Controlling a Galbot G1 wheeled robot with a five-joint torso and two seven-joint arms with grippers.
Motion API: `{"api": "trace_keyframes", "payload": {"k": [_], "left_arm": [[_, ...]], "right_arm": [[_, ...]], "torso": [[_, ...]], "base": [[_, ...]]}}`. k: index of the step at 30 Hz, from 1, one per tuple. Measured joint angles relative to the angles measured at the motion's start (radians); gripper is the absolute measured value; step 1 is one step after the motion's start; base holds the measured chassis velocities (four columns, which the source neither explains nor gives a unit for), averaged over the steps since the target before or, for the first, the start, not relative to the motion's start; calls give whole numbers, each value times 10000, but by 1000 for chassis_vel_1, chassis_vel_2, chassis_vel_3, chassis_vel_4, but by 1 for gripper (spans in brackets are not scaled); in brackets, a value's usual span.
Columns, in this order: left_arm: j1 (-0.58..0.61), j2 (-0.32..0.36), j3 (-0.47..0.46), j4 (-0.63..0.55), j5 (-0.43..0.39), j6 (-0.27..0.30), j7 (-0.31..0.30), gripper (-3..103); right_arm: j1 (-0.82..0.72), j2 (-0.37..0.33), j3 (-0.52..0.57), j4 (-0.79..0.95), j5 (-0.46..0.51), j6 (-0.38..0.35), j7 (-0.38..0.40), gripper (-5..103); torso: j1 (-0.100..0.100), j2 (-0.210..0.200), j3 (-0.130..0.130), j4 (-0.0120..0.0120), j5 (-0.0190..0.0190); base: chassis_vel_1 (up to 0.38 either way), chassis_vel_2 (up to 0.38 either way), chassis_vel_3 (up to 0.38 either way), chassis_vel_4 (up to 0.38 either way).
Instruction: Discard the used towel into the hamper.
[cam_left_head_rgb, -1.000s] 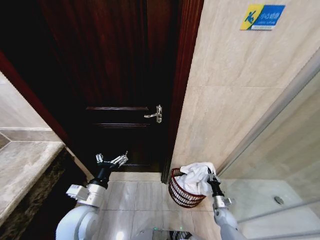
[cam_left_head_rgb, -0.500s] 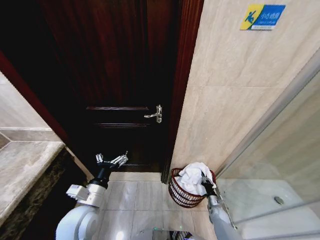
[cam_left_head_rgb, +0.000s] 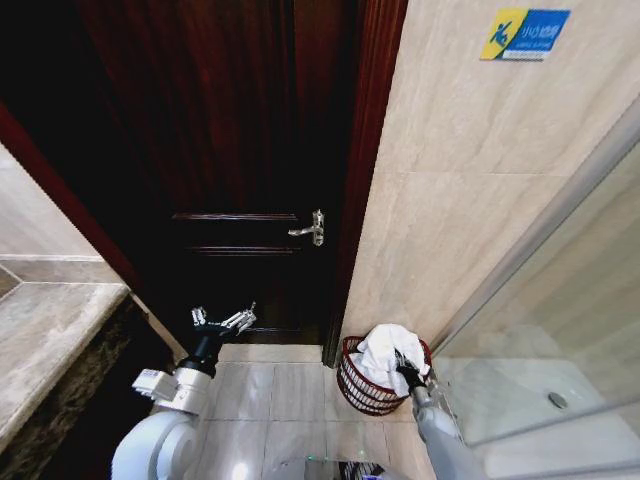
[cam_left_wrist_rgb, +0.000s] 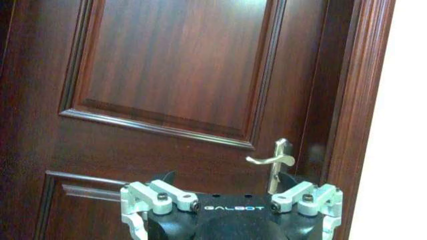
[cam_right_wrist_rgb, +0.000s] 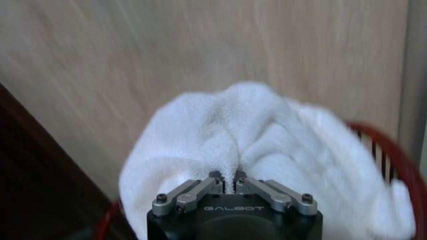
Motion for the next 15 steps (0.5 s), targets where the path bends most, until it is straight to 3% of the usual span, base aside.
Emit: {"api": "trace_keyframes", "payload": {"k": [11, 15], "left_arm": [[0, 0, 0, 0, 0, 0, 0, 100], [0, 0, 0, 0, 0, 0, -1, 100]], "right_arm": [[1107, 18, -65, -1759, -632, -604, 151, 5], [1979, -42, 22, -2674, -1381, -718, 212, 5]], "torso": [[0, 0, 1, -4, 1], [0, 0, 1, -1, 1]], "base": [[0, 0, 0, 0], [0, 0, 0, 0]]}}
